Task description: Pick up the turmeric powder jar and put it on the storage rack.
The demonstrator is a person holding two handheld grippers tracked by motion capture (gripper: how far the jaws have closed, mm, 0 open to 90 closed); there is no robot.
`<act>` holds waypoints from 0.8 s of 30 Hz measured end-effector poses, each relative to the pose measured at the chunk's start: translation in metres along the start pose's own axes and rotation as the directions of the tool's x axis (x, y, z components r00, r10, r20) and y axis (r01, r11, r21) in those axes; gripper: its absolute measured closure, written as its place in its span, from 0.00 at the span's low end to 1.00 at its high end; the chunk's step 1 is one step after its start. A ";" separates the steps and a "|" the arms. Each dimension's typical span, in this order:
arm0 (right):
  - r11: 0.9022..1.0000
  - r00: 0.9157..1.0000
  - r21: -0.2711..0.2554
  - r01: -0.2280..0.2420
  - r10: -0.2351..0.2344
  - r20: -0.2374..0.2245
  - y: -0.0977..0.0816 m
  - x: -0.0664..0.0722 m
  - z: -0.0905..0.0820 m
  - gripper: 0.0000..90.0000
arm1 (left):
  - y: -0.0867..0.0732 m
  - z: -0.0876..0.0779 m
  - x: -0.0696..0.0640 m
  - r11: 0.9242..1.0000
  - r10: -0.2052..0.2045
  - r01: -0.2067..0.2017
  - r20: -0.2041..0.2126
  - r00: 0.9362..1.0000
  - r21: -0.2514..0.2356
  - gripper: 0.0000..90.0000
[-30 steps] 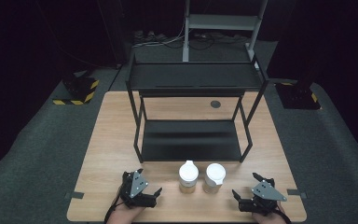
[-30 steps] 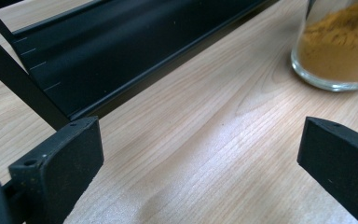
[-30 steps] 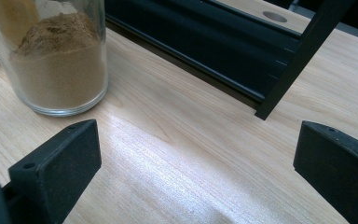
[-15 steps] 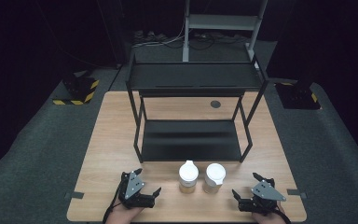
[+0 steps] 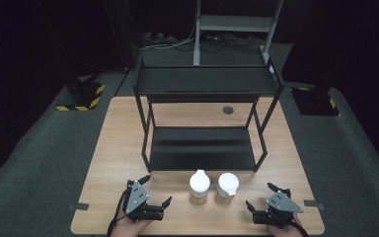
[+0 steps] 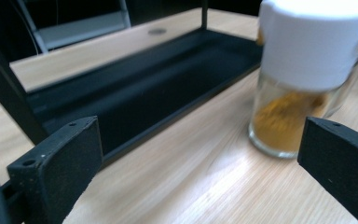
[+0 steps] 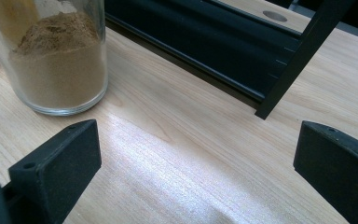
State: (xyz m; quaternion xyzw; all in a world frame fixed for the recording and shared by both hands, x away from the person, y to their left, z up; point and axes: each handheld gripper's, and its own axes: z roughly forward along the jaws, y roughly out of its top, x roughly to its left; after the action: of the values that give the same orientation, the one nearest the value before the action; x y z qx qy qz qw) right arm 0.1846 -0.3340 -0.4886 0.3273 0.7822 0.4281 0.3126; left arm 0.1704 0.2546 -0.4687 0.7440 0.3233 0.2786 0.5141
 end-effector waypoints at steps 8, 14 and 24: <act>1.000 1.000 0.000 -0.004 0.004 -0.003 0.000 -0.001 0.000 0.00 | 0.016 -0.007 -0.007 0.999 0.025 -0.025 0.012 1.000 -0.042 0.00; 1.000 1.000 -0.001 -0.002 0.002 -0.001 0.000 0.000 0.000 0.00 | 0.022 -0.007 -0.006 0.999 0.013 -0.011 0.038 0.999 -0.053 0.00; 1.000 1.000 0.001 -0.004 0.004 0.000 0.000 0.000 0.000 0.00 | 0.031 0.002 -0.009 0.997 0.037 -0.032 0.077 0.996 -0.064 0.00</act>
State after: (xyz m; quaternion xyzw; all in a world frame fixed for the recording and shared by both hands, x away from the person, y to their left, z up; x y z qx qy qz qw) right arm 0.1849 -0.3341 -0.4884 0.3291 0.7818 0.4283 0.3115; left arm 0.1723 0.2380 -0.4408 0.7434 0.2811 0.2683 0.5444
